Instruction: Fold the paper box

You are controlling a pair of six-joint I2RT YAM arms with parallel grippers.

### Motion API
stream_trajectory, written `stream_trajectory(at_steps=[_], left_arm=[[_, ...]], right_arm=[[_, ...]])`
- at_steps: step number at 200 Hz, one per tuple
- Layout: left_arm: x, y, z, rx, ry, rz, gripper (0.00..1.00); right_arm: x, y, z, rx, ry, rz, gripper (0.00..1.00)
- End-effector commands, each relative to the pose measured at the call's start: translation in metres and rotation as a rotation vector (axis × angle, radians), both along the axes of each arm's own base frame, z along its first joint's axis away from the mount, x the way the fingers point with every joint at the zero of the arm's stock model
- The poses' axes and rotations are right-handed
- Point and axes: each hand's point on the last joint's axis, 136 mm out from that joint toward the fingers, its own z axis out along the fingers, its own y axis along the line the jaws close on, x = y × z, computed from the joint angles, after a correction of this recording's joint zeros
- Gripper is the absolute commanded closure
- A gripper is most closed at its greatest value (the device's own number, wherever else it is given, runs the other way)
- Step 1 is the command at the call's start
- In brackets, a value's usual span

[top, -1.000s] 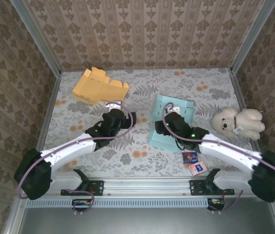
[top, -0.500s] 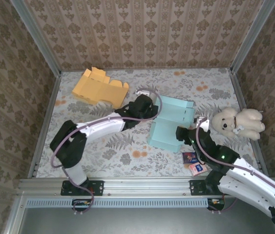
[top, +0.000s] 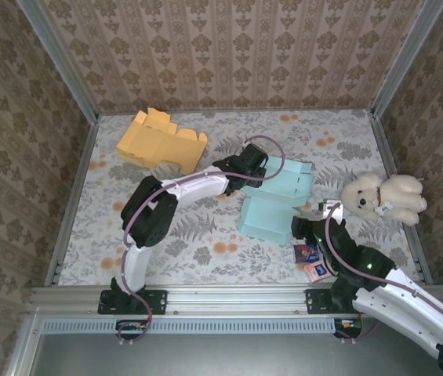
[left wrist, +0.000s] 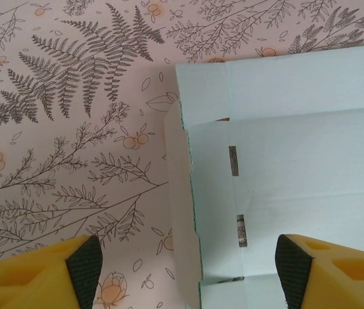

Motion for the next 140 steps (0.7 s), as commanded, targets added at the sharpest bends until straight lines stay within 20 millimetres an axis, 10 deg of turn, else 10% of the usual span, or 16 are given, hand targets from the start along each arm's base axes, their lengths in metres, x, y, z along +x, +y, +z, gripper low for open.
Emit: stream_trajectory(at_steps=[1, 106, 140], left_arm=[[0.010, 0.007, -0.003, 0.024, 0.016, 0.000, 0.32], [0.019, 0.001, -0.023, 0.004, 0.032, 0.015, 0.67], [0.019, 0.000, -0.022, -0.013, 0.036, 0.014, 1.00]], right_arm=[[-0.001, 0.003, -0.003, 0.021, 0.000, 0.015, 0.12], [-0.003, 0.009, -0.004, 0.050, 0.018, 0.042, 0.12], [-0.003, 0.010, -0.004, 0.055, 0.019, 0.044, 0.12]])
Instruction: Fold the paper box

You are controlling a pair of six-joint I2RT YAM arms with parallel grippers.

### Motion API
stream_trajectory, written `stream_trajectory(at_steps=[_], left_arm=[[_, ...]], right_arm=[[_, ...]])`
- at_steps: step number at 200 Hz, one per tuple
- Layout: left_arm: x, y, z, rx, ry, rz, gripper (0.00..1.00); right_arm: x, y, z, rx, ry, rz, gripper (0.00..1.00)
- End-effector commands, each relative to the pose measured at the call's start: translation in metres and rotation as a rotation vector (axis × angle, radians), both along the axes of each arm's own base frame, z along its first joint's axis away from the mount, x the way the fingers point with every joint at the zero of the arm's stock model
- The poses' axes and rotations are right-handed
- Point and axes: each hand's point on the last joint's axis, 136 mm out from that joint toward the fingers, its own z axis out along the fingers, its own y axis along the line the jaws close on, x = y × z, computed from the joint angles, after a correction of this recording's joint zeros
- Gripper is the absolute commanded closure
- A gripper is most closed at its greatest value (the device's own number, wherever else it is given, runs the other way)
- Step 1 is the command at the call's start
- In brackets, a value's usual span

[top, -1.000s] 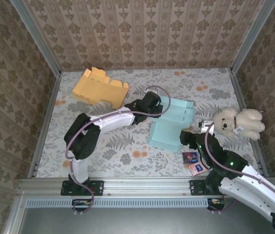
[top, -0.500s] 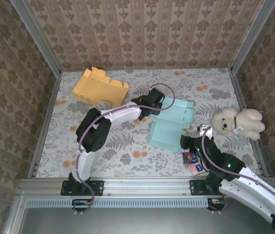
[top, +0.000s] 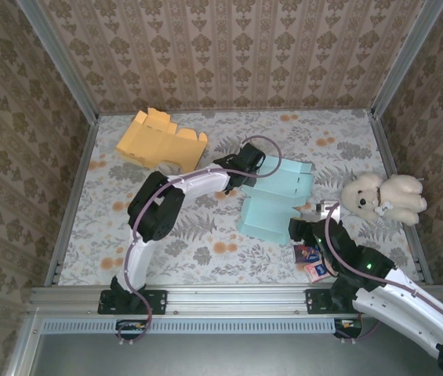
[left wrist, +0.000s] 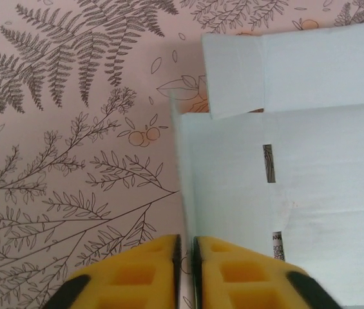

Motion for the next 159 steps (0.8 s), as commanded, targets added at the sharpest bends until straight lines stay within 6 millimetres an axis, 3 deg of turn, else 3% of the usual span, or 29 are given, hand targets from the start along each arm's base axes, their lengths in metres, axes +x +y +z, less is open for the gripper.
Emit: stream_trajectory(at_steps=[1, 25, 58, 76, 103, 117, 135, 159], left_arm=[[0.004, -0.006, 0.007, -0.031, -0.007, 0.001, 1.00], [0.003, -0.005, 0.018, -0.089, 0.000, -0.006, 1.00], [0.001, 0.010, 0.054, -0.257, -0.027, -0.008, 1.00], [-0.003, 0.033, 0.072, -0.334, -0.068, 0.007, 1.00], [-0.009, 0.082, 0.096, -0.429, -0.168, 0.053, 1.00], [-0.016, 0.111, 0.094, -0.452, -0.219, 0.090, 1.00], [-0.023, 0.141, 0.102, -0.485, -0.301, 0.114, 1.00], [-0.043, 0.160, 0.113, -0.508, -0.428, 0.052, 1.00]], right_arm=[[0.000, 0.001, 0.000, 0.023, -0.008, 0.000, 0.12], [-0.001, 0.000, -0.001, 0.014, -0.006, 0.000, 0.12], [0.000, -0.001, -0.002, -0.023, -0.013, 0.017, 0.12], [0.005, 0.003, 0.000, -0.030, -0.040, 0.030, 0.12], [0.014, 0.014, 0.000, -0.037, -0.054, 0.056, 0.15], [0.019, 0.023, 0.004, -0.037, -0.057, 0.081, 0.15], [0.031, 0.036, 0.021, -0.028, -0.089, 0.108, 0.16], [0.052, 0.063, 0.057, -0.053, -0.142, 0.177, 0.20]])
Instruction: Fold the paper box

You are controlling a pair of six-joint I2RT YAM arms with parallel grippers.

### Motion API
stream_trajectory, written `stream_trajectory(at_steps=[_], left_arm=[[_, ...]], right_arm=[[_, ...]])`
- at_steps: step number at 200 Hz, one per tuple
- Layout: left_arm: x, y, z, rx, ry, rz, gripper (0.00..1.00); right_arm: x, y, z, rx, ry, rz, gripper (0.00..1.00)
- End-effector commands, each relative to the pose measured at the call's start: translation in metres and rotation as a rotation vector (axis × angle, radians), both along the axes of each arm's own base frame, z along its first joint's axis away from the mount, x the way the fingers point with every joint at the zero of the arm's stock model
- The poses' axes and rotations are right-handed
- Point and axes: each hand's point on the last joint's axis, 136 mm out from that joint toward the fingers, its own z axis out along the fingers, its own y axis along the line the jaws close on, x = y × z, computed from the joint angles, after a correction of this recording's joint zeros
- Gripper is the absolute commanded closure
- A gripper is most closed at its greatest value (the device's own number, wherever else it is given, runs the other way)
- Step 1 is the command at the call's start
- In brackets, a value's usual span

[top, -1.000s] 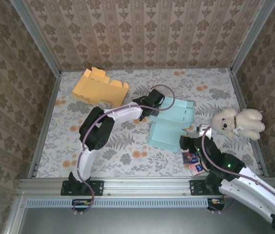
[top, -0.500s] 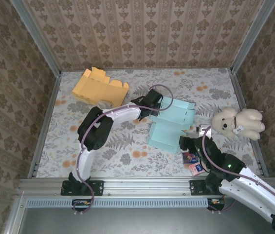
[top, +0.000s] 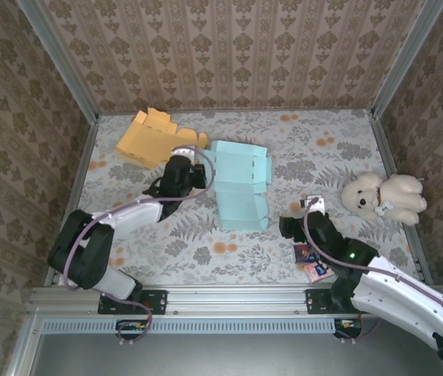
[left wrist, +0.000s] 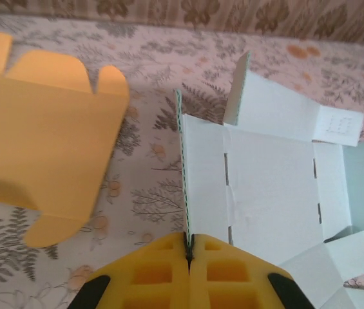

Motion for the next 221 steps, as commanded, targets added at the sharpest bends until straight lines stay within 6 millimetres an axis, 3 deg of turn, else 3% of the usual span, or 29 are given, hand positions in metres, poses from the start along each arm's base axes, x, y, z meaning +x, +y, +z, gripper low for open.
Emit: stream_trajectory(at_steps=[1, 32, 46, 61, 74, 83, 101, 146, 180, 208, 221], left_arm=[[-0.011, 0.004, 0.034, -0.070, -0.208, -0.056, 1.00], [-0.040, 0.015, 0.048, -0.100, -0.368, -0.108, 1.00], [-0.050, 0.021, 0.051, -0.112, -0.413, -0.113, 1.00], [-0.058, 0.026, 0.054, -0.121, -0.441, -0.117, 1.00], [-0.063, 0.028, 0.055, -0.123, -0.452, -0.121, 1.00], [-0.065, 0.029, 0.055, -0.123, -0.456, -0.127, 1.00], [-0.071, 0.029, 0.057, -0.118, -0.475, -0.145, 1.00], [-0.094, 0.029, 0.071, -0.126, -0.546, -0.219, 1.00], [-0.103, 0.029, 0.080, -0.130, -0.570, -0.238, 1.00], [-0.102, 0.028, 0.076, -0.107, -0.555, -0.243, 1.00], [-0.103, 0.026, 0.074, -0.104, -0.555, -0.251, 1.00]], right_arm=[[0.029, 0.033, 0.063, 0.045, -0.140, 0.086, 0.20], [0.062, 0.085, 0.094, -0.175, -0.185, 0.335, 0.23], [0.075, 0.113, 0.096, -0.336, -0.181, 0.546, 0.27], [0.084, 0.129, 0.092, -0.504, -0.149, 0.770, 0.34], [0.094, 0.127, 0.092, -0.588, -0.112, 0.882, 0.35], [0.098, 0.125, 0.084, -0.589, -0.052, 0.958, 0.35], [0.101, 0.121, 0.089, -0.548, -0.048, 1.076, 0.36], [0.119, 0.109, 0.092, -0.565, -0.033, 1.172, 0.46], [0.127, 0.117, 0.093, -0.565, -0.005, 1.234, 0.49], [0.130, 0.126, 0.101, -0.569, -0.055, 1.292, 0.53], [0.130, 0.130, 0.105, -0.575, -0.081, 1.314, 0.60]])
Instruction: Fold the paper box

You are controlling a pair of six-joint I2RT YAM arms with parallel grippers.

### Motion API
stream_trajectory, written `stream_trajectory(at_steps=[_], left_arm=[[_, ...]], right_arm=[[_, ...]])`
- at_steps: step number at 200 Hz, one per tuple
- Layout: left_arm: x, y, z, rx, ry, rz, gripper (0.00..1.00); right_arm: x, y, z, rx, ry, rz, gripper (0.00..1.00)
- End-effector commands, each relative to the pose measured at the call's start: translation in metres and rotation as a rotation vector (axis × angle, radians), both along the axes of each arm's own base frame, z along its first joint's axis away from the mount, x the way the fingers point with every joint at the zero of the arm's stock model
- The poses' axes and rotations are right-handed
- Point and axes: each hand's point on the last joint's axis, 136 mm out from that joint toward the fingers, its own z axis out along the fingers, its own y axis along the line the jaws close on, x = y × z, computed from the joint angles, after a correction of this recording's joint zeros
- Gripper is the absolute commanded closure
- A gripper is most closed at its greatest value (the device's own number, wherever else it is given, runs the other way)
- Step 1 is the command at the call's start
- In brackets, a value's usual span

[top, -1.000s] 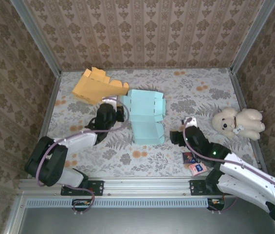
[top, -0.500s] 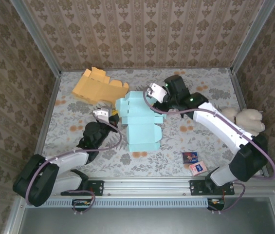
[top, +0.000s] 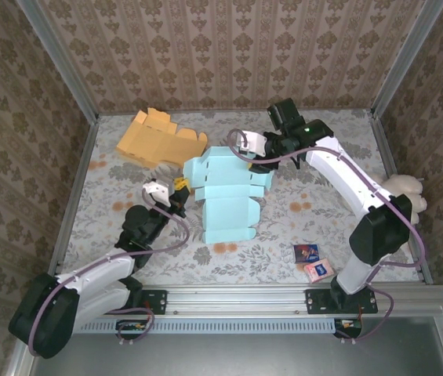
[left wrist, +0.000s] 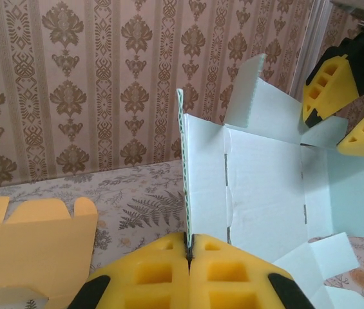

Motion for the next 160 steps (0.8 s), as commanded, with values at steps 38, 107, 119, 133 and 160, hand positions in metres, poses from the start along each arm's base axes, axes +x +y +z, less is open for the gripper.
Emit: stream_trajectory(at_steps=[38, 107, 119, 133, 160], left_arm=[[-0.006, -0.008, -0.004, 0.042, -0.017, -0.039, 1.00], [-0.005, -0.012, -0.010, 0.063, -0.010, -0.055, 1.00], [-0.005, -0.013, -0.009, 0.062, -0.012, -0.057, 1.00], [-0.005, -0.014, -0.011, 0.067, -0.011, -0.059, 1.00], [-0.005, -0.013, -0.010, 0.066, -0.011, -0.056, 1.00]], right_arm=[[-0.006, 0.013, 0.001, -0.022, -0.007, 0.147, 0.59], [0.023, 0.014, 0.002, -0.096, -0.083, 0.109, 0.54], [0.027, 0.012, 0.001, -0.111, -0.090, 0.100, 0.54], [0.029, 0.010, -0.001, -0.124, -0.085, 0.098, 0.53], [0.024, 0.006, -0.012, -0.138, -0.030, 0.115, 0.52]])
